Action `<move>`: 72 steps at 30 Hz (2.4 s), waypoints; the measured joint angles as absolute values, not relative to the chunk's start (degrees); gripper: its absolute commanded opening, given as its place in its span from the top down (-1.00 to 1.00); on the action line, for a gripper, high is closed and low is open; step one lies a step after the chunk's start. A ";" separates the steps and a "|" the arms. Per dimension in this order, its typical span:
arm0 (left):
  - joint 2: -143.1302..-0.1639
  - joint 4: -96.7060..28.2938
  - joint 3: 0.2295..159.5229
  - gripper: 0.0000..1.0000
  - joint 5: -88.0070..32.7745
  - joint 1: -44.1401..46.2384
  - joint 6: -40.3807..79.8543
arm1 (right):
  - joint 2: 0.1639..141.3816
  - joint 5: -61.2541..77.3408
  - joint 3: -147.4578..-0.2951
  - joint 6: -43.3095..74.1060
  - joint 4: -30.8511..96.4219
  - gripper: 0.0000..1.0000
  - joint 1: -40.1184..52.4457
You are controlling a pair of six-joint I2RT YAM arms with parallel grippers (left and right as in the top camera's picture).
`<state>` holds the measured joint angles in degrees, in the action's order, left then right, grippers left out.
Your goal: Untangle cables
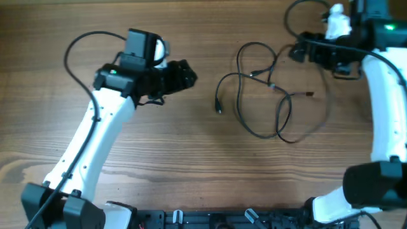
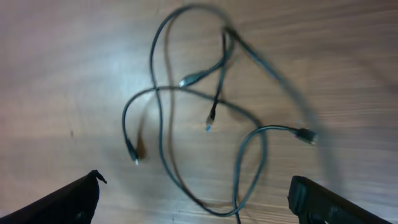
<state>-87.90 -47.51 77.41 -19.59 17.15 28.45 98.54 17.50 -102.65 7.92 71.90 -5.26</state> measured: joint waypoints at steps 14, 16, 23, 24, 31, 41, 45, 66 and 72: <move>-116.05 -17.74 77.10 -0.22 -11.22 39.05 39.18 | 97.58 17.50 -102.78 7.70 71.96 -0.92 -7.18; -117.40 -17.74 77.10 -0.14 -7.57 40.03 39.38 | 97.58 17.50 -102.78 7.70 71.99 -0.91 -7.18; -120.03 -15.07 77.34 0.03 -1.17 41.19 39.77 | 97.58 17.50 -102.78 7.70 72.01 -0.92 -7.18; -120.36 -14.76 77.41 0.14 -0.89 42.04 39.77 | 97.58 17.50 -102.78 7.70 72.03 -0.93 -7.18; -121.12 -14.72 77.41 0.92 3.07 44.21 39.75 | 97.58 17.50 -102.78 7.27 72.62 -0.93 -7.18; -87.05 -38.87 92.77 0.92 -11.09 26.20 32.16 | 97.58 17.50 -102.04 5.96 72.36 -0.86 -7.18; -78.56 -37.74 93.32 0.92 -15.11 20.12 33.82 | 97.60 22.11 -100.73 0.91 72.36 -0.79 -7.05; -77.97 -31.31 92.95 0.92 -14.46 0.78 48.36 | 98.02 26.98 -61.98 -0.21 36.64 -0.42 20.64; -77.97 -31.31 92.95 0.92 -14.26 0.78 48.40 | 98.04 26.28 -52.42 -2.24 26.72 -0.17 21.28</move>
<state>-77.97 -31.31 92.95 -14.26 0.78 48.40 98.04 26.28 -52.42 -2.24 26.72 21.28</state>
